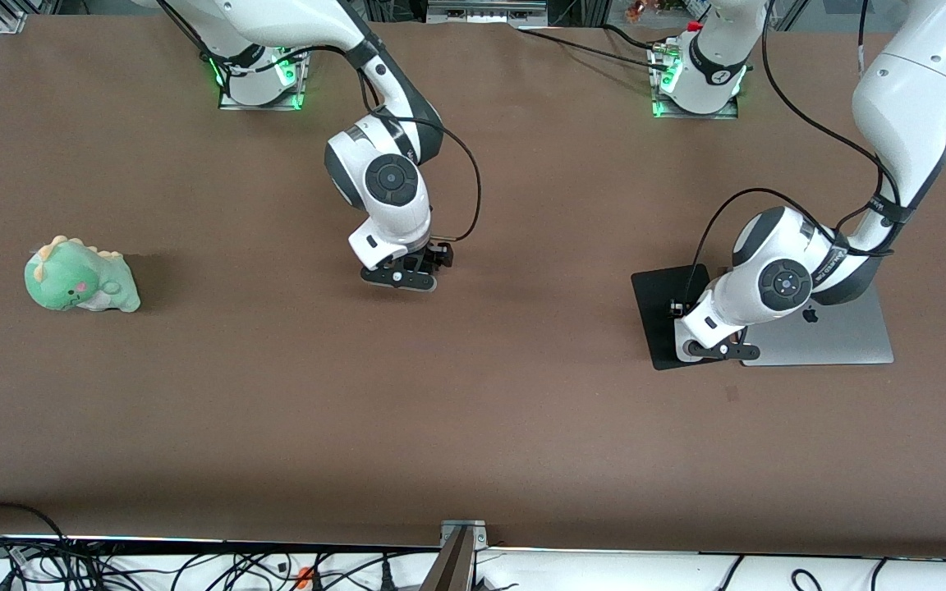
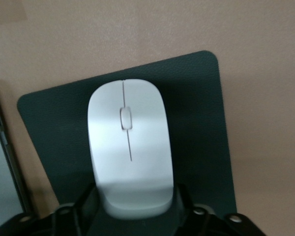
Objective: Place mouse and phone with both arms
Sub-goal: 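Release the mouse on the black pad while the right gripper grasps the phone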
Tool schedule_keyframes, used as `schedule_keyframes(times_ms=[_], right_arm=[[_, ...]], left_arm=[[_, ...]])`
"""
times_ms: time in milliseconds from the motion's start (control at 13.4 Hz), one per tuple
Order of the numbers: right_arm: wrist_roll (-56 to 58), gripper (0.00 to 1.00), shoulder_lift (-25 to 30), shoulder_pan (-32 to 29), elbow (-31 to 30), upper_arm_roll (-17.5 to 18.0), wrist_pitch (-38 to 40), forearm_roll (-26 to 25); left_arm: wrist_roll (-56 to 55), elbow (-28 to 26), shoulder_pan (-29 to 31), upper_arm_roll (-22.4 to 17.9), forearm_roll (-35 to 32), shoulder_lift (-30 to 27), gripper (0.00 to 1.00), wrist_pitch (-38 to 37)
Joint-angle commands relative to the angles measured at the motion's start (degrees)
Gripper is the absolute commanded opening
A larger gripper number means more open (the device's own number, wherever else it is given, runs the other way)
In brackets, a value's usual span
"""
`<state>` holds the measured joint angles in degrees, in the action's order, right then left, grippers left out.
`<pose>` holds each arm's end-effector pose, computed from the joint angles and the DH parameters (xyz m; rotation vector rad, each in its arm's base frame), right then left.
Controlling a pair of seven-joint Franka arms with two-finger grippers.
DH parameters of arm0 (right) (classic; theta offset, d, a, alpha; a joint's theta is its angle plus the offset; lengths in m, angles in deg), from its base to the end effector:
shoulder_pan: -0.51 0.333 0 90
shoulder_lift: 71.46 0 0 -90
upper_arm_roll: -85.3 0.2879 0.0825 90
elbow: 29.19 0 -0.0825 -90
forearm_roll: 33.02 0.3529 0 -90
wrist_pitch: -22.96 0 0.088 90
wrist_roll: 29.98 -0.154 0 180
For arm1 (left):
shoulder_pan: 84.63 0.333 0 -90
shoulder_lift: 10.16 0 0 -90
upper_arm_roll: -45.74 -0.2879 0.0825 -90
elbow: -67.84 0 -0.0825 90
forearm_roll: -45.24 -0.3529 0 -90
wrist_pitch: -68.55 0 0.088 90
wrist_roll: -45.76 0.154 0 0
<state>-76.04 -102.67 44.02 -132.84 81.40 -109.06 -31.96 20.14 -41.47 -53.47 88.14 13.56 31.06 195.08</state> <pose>0.4676 0.3894 0.1885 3.0873 -0.1798 -0.0315 0.5545 -0.0862 0.1399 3.1173 -0.0742 -0.2768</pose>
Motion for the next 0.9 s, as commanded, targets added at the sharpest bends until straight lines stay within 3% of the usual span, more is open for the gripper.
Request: schedule_keyframes(times_ms=[0, 448, 822], right_arm=[[0.53, 1.00, 1.77, 1.14, -5.59, -0.58, -5.50, -1.24], [0.53, 1.00, 0.98, 2.11, -10.16, -0.58, -14.38, -1.33], [0.62, 1.00, -0.60, 2.37, -11.84, -0.67, -18.79, -1.42]], left_arm=[[-0.58, 0.23, -0.04, -0.30, -1.54, -0.09, 1.00, -0.05], [-0.14, 5.41, -0.48, 1.01, -1.46, -4.30, 1.00, -1.81], [-0.05, 14.97, -0.48, 7.51, -1.11, -7.21, 1.00, -15.74]])
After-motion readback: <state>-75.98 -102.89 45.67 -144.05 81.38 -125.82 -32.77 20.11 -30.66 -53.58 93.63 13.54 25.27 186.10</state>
